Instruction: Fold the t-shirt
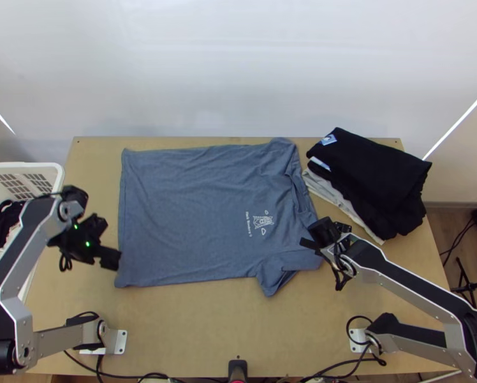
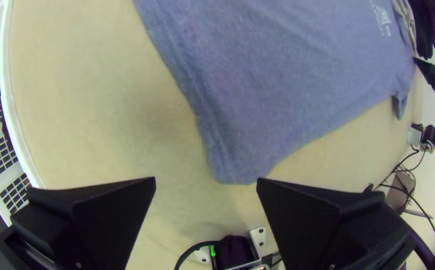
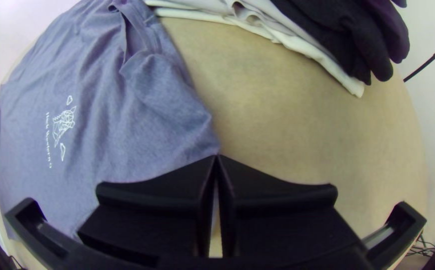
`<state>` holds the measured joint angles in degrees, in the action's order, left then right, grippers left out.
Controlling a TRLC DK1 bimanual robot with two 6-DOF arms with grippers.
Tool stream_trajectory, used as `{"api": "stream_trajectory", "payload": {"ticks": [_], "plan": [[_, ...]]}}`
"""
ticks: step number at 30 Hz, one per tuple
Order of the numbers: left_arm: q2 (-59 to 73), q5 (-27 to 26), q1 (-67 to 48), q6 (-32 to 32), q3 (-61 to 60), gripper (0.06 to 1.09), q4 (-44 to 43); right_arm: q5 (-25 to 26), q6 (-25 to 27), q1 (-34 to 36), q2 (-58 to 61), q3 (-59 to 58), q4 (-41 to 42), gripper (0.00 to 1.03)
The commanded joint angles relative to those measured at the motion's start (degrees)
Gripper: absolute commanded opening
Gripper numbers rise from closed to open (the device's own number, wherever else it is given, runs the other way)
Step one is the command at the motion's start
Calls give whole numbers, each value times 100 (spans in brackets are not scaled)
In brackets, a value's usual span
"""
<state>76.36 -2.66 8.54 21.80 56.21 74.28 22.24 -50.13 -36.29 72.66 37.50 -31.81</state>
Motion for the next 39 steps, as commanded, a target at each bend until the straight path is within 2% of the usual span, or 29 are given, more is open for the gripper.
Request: {"api": "stream_trajectory", "payload": {"ticks": [1, 15, 17, 19, 20, 24, 27, 31, 35, 36, 39], "plan": [[-350, 72, -71, 175, -945, 104, -546, 8, -23, 43, -77, 30, -123, 3], [-24, 46, -484, 114, -1314, 103, -1258, 52, -76, -18, -103, 162, -317, 3], [28, 46, -528, 87, -1340, 99, -1416, 61, -85, -18, -121, 162, -361, 3], [20, 11, -607, 123, -1375, 87, -1443, 70, -85, -18, -165, 162, -378, 3], [-16, 19, -651, 131, -1419, 76, -1557, 79, -85, -18, -191, 162, -405, 3], [-306, -33, -730, 228, -1446, 9, -1768, 88, -85, -9, -253, 206, -484, 3], [-534, -51, -792, 509, -1446, 10, -1698, 105, -85, 26, -279, 232, -519, 3], [-464, -42, -651, 360, -1085, 10, -1777, 140, -76, 228, -341, 504, -633, 3], [-86, -156, -142, -299, -180, 10, -2093, 140, 73, 571, -349, 1278, -712, 3], [-24, -323, -89, -466, 57, 10, -2093, 140, 144, 641, -332, 1506, -712, 3], [90, -438, -10, -1503, 954, 10, -2489, 140, 530, 870, -200, 2447, -554, 3]]}}
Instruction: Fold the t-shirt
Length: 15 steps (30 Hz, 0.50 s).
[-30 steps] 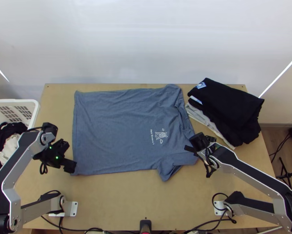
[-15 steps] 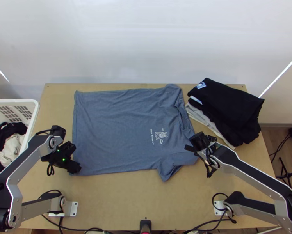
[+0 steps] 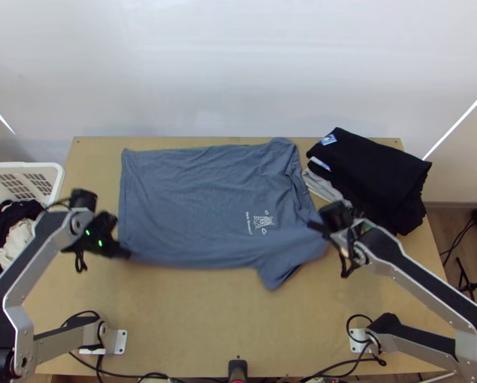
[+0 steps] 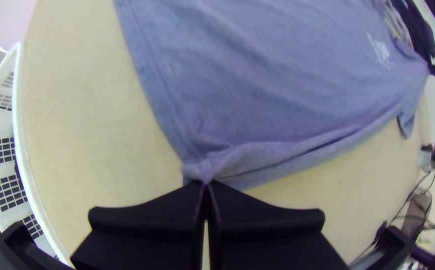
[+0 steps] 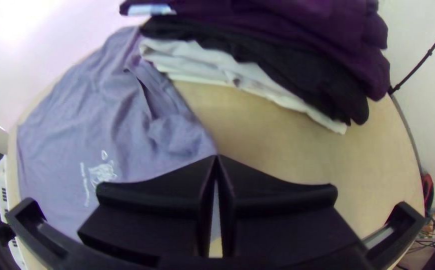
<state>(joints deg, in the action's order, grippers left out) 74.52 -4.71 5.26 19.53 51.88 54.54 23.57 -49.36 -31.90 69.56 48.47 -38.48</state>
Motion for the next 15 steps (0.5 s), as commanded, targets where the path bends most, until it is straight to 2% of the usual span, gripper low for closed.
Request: {"api": "stream_trajectory", "payload": {"ticks": [1, 4, 6, 12, 15], "plan": [[317, -232, 309, -1584, 1720, 10, -541, -2, 665, 483, 137, 1613, 376, 3], [388, -232, 213, -2445, 2529, 10, -787, -160, 1544, 536, 207, 2088, 1545, 3], [449, -232, 90, -2849, 2881, 9, -1130, -380, 1895, 536, 585, 2633, 1501, 3], [1038, -206, -16, -3763, 3900, 9, -1798, -415, 1939, 668, 1490, 3749, 1492, 3], [1284, -206, 107, -4124, 4436, 9, -2211, -652, 1966, 852, 1903, 4329, 1659, 3]]}}
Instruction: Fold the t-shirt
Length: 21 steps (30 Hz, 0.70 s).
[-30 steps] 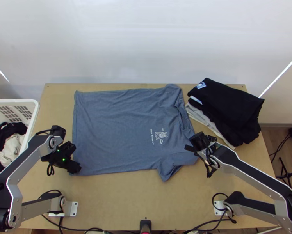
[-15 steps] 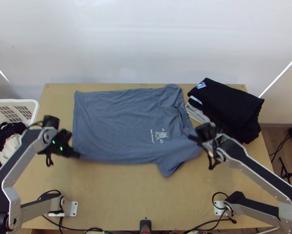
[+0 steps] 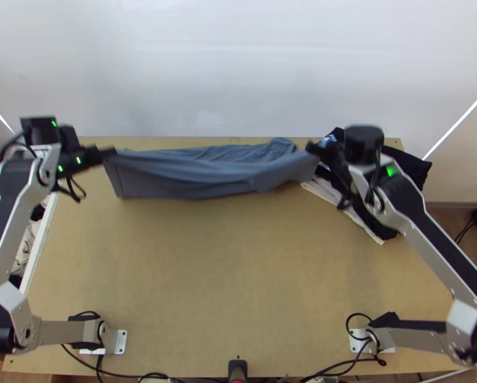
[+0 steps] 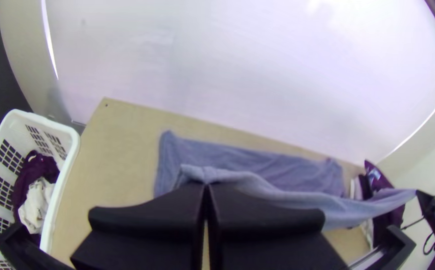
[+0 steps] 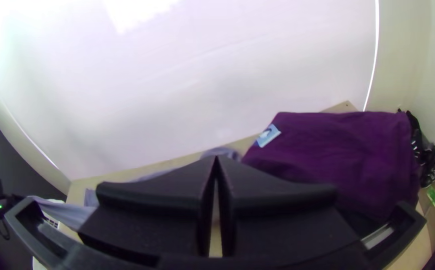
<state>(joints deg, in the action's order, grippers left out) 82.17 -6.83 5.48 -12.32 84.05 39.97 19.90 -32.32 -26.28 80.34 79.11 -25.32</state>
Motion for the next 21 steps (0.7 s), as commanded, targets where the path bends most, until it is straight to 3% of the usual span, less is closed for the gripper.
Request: {"api": "stream_trajectory", "payload": {"ticks": [1, 6, 9, 16, 21], "plan": [[563, 6, 94, -957, 1368, 9, -859, -355, 384, 317, 940, 1502, 361, 3], [554, -3, 446, -1440, 2124, 9, -1536, -514, 920, 457, 1283, 2847, 300, 3], [247, -11, 718, -1590, 2151, 9, -2054, -637, 946, 580, 1230, 3532, 1, 3], [-1159, -20, 1070, -1924, 1825, 9, -2502, -839, 1069, 246, -220, 3963, -579, 3], [-2364, -117, 1131, -1836, 1351, 9, -2582, -839, 1105, -316, -1275, 4183, -1616, 3]]}}
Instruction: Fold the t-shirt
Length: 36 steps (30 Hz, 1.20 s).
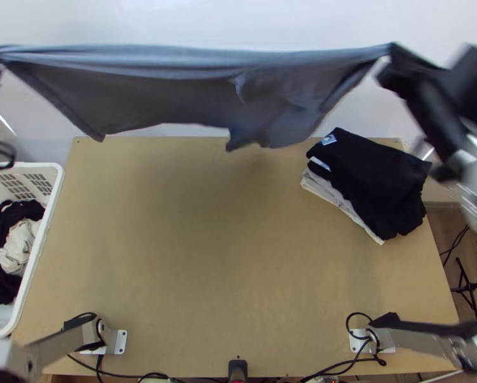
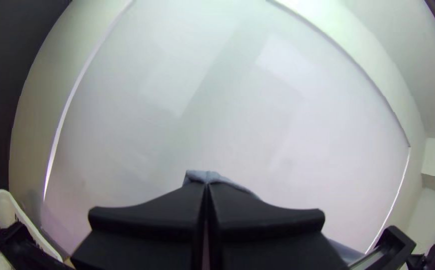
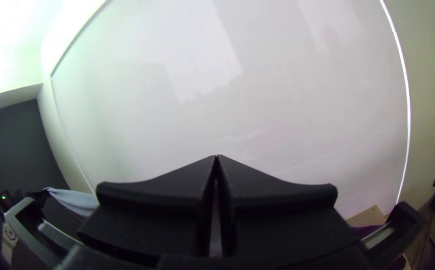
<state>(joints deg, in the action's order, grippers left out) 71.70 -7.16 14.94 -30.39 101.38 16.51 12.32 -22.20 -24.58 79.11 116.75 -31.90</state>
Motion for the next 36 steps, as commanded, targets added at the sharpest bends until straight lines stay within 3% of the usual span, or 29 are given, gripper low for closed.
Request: {"api": "stream_trajectory", "payload": {"ticks": [1, 6, 15, 20, 23, 31, 36], "plan": [[-1545, -84, 220, 60, -549, 9, -324, -80, 75, -495, -1328, 419, -1134, 3], [-2213, -110, 334, 112, -1068, 9, -104, -89, -13, -311, -1979, 428, -1811, 3], [-2556, -207, 369, 121, -1323, 9, 423, -142, -127, -311, -2198, 322, -2242, 3], [-2995, -339, 369, 148, -2202, 9, 1073, -238, -373, -381, -2690, -1172, -2365, 3], [-3602, -488, 352, 376, -3397, 9, 1179, -485, -654, -390, -3033, -2429, -2268, 3], [-5052, -532, 132, 596, -6254, 9, 1513, -898, -786, -522, -3332, -5259, -888, 3], [-4199, -532, 123, 728, -6702, 9, 441, -915, -654, -724, -2603, -5813, 87, 3]]}}
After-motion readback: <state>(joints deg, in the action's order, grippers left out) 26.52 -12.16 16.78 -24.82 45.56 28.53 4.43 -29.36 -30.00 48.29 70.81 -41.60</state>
